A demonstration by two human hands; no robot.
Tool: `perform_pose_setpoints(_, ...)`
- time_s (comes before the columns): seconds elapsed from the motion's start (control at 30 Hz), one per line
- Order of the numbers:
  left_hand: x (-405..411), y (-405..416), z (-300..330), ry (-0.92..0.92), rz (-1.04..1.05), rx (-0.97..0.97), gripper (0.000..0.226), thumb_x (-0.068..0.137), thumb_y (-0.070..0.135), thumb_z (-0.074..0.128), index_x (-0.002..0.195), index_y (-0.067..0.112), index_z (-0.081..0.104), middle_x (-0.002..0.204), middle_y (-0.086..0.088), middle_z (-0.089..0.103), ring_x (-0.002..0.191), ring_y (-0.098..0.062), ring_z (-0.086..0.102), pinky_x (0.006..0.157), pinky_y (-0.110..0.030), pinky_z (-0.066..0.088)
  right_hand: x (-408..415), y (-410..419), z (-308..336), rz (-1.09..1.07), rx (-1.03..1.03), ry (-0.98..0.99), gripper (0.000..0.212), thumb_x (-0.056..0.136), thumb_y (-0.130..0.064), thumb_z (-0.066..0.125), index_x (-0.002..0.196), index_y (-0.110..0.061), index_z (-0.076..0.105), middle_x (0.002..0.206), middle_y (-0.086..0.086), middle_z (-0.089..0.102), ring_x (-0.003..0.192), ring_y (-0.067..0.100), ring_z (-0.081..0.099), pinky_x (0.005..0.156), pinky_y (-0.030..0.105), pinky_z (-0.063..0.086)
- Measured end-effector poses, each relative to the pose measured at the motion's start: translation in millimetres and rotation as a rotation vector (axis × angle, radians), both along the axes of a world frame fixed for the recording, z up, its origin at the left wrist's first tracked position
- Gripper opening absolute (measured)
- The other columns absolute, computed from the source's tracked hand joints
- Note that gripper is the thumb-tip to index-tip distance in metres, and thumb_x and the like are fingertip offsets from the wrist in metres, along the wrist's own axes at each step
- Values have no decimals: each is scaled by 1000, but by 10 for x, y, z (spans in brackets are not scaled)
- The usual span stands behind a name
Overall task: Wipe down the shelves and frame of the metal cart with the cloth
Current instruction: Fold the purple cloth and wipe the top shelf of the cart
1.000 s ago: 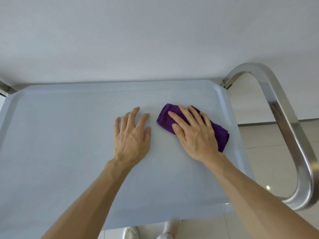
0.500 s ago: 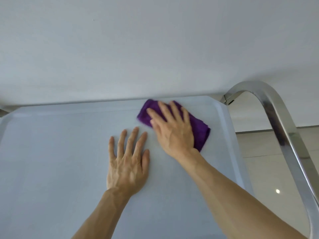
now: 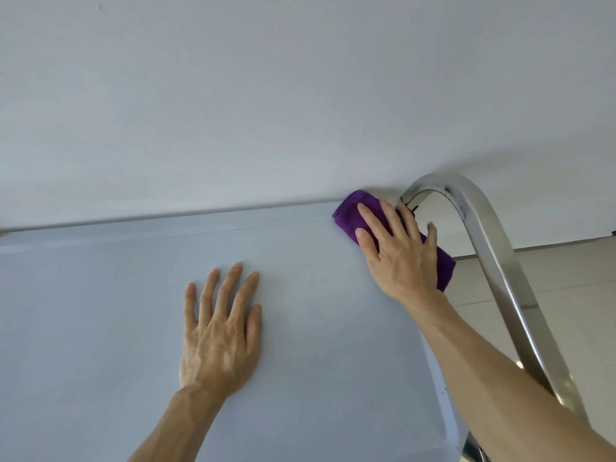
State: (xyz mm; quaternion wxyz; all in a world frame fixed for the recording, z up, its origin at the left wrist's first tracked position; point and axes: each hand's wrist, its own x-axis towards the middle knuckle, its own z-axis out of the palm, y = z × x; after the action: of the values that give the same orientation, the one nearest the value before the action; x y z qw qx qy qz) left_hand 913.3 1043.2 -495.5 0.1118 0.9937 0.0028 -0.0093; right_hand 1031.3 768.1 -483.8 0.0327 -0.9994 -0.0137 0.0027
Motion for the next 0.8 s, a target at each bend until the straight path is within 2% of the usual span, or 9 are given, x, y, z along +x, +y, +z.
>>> perform_pose_setpoints(0.07,-6,5,-9,-10,3,-2,52,98,40,27,147,26,40,157,0,33,147,-28,23,119,-54,12,-202,-48,3,-71,36,16,52,101,-59,24,150,-43,32,160,-6,31,145,26,30,102,62,40)
perform_pose_setpoints(0.13,-10,-1,-13,-12,8,-4,52,98,39,27,146,26,39,157,0,33,147,-29,23,119,-55,12,-421,-50,-3,-148,69,13,53,100,-59,27,150,-41,35,160,-4,30,141,29,35,85,55,53)
perform_pose_setpoints(0.23,-5,-11,-20,-15,12,-1,51,97,39,28,146,26,39,156,-1,33,147,-29,23,119,-54,12,-788,-9,-27,-214,37,-7,52,102,-58,28,149,-38,39,160,-1,32,134,31,42,68,49,56)
perform_pose_setpoints(0.3,-12,-10,-39,-17,16,-2,51,98,39,28,146,27,38,157,0,32,147,-28,21,120,-54,11,-1053,-4,-42,-233,-4,-13,55,102,-59,25,150,-37,38,159,0,33,134,32,42,72,49,54)
perform_pose_setpoints(0.37,-16,-5,-47,-9,21,-7,50,98,40,27,147,28,36,157,1,31,147,-27,19,120,-54,9,-1358,0,-55,-215,-46,-7,60,100,-64,24,153,-36,32,161,2,31,138,34,38,85,53,49)
perform_pose_setpoints(0.5,-9,-14,13,52,18,-5,51,99,41,25,148,30,32,159,1,27,149,-25,15,120,-53,4,-1991,99,-3,-109,-6,67,63,100,-65,26,156,-38,22,163,3,26,151,33,22,116,59,24)
perform_pose_setpoints(0.6,4,-9,87,104,20,-68,49,101,39,29,149,30,32,161,2,24,150,-24,10,120,-52,-1,-2388,230,100,-44,74,129,60,101,-61,27,157,-41,17,165,-1,21,153,29,16,120,57,20)
perform_pose_setpoints(0.7,44,71,230,179,-5,-164,53,98,35,48,149,28,36,161,2,23,150,-24,7,120,-50,-3,-2619,257,214,45,125,203,56,102,-57,29,156,-45,15,166,-4,20,153,26,16,121,53,23)
perform_pose_setpoints(0.8,26,69,456,216,-68,-179,51,93,27,60,141,20,46,157,-6,30,146,-30,19,119,-49,9,-2687,203,356,87,182,221,51,100,-38,52,149,-43,37,157,-4,38,144,26,37,113,47,38)
